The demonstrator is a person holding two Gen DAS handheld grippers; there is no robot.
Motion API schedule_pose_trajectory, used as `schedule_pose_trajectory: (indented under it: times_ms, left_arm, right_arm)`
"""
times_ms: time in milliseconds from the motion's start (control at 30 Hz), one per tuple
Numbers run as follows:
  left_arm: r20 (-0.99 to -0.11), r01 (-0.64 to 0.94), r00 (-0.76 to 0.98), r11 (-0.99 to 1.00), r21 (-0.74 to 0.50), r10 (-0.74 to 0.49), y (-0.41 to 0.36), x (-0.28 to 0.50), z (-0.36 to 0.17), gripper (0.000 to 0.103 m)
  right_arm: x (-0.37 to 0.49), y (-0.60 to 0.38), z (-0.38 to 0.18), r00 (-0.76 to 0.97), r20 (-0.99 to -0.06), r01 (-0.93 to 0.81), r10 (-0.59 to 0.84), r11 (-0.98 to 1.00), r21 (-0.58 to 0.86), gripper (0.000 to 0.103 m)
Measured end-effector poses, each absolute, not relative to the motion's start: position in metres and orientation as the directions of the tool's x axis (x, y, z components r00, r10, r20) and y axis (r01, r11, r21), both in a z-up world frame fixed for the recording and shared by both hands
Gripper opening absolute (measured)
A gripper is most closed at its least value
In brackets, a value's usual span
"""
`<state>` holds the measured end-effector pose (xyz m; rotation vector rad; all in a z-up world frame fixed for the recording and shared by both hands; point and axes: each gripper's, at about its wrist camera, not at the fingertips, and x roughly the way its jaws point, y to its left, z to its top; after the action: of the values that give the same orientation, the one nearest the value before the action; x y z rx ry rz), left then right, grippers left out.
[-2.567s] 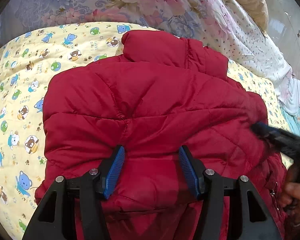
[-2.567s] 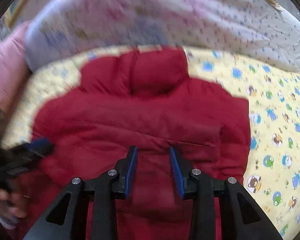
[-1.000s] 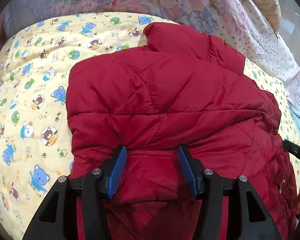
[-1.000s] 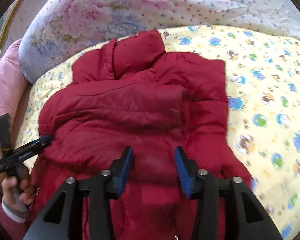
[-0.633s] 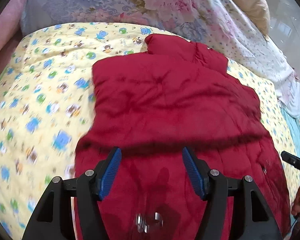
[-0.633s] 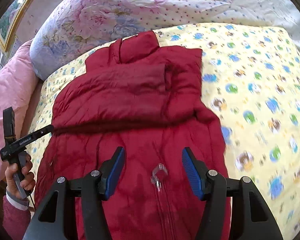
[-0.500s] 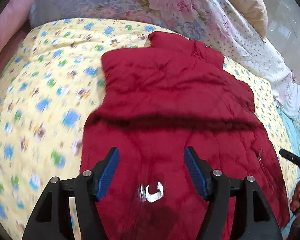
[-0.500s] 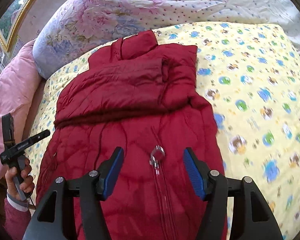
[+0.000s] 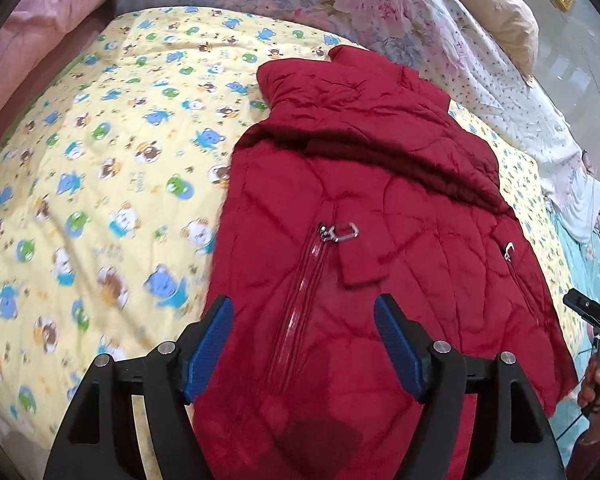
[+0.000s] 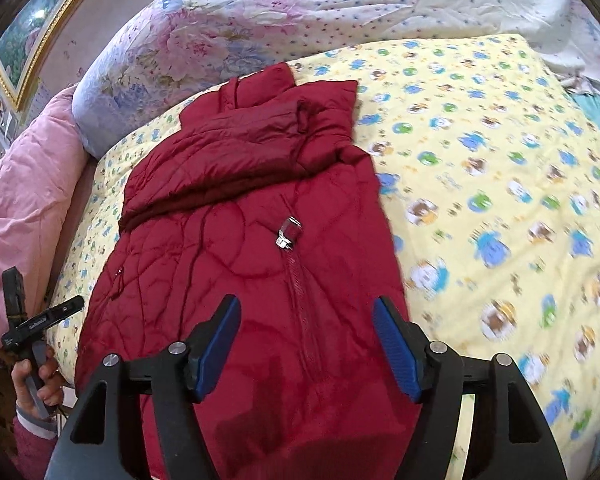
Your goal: Fold large clothes
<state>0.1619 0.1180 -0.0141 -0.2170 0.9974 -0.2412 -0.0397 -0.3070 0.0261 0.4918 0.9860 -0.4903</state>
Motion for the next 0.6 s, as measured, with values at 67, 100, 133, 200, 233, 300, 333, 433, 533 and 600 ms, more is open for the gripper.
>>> schedule_pose_trajectory:
  times_ms: [67, 100, 133, 200, 233, 300, 333, 433, 533, 600]
  left_arm:
    - [-0.797, 0.097, 0.525, 0.952, -0.291, -0.298, 0.123, 0.152, -0.011, 0.074]
    - [-0.795, 0.092, 0.528, 0.951, -0.296, -0.298, 0.125, 0.147, -0.009, 0.074]
    - [-0.794, 0.089, 0.529, 0.95, -0.3, -0.301, 0.127, 0.145, -0.009, 0.075]
    - [-0.791, 0.084, 0.53, 0.947, -0.309, -0.305, 0.132, 0.136, -0.009, 0.075]
    - [-0.792, 0.079, 0.53, 0.947, -0.31, -0.303, 0.134, 0.132, -0.009, 0.075]
    - [-0.797, 0.071, 0.525, 0.948, -0.309, -0.299, 0.138, 0.127, -0.012, 0.075]
    - [-0.799, 0.067, 0.523, 0.949, -0.308, -0.297, 0.14, 0.127, -0.013, 0.075]
    - [-0.804, 0.056, 0.516, 0.948, -0.314, -0.297, 0.144, 0.122, -0.016, 0.075]
    - [-0.812, 0.038, 0.505, 0.947, -0.319, -0.293, 0.152, 0.117, -0.02, 0.077]
    - [-0.816, 0.03, 0.498, 0.946, -0.323, -0.295, 0.155, 0.115, -0.023, 0.078]
  right_arm:
    - [-0.05, -0.307, 0.026, 0.46, -0.872, 0.605, -0.168, 0.778, 0.17, 0.073]
    - [-0.055, -0.307, 0.025, 0.455, -0.874, 0.612, -0.171, 0.773, 0.167, 0.073]
    - [-0.059, -0.306, 0.025, 0.452, -0.875, 0.617, -0.174, 0.769, 0.166, 0.073]
    - [-0.068, -0.305, 0.023, 0.446, -0.878, 0.625, -0.174, 0.763, 0.166, 0.073]
    - [-0.07, -0.303, 0.023, 0.442, -0.88, 0.626, -0.173, 0.762, 0.165, 0.073]
    - [-0.075, -0.301, 0.021, 0.433, -0.885, 0.63, -0.172, 0.76, 0.16, 0.076]
    - [-0.078, -0.299, 0.019, 0.428, -0.887, 0.633, -0.173, 0.758, 0.158, 0.077]
    - [-0.086, -0.294, 0.013, 0.394, -0.901, 0.644, -0.181, 0.754, 0.13, 0.081]
    - [-0.093, -0.292, 0.003, 0.36, -0.918, 0.651, -0.167, 0.749, 0.119, 0.082]
    - [-0.1, -0.291, -0.004, 0.348, -0.925, 0.654, -0.153, 0.747, 0.123, 0.082]
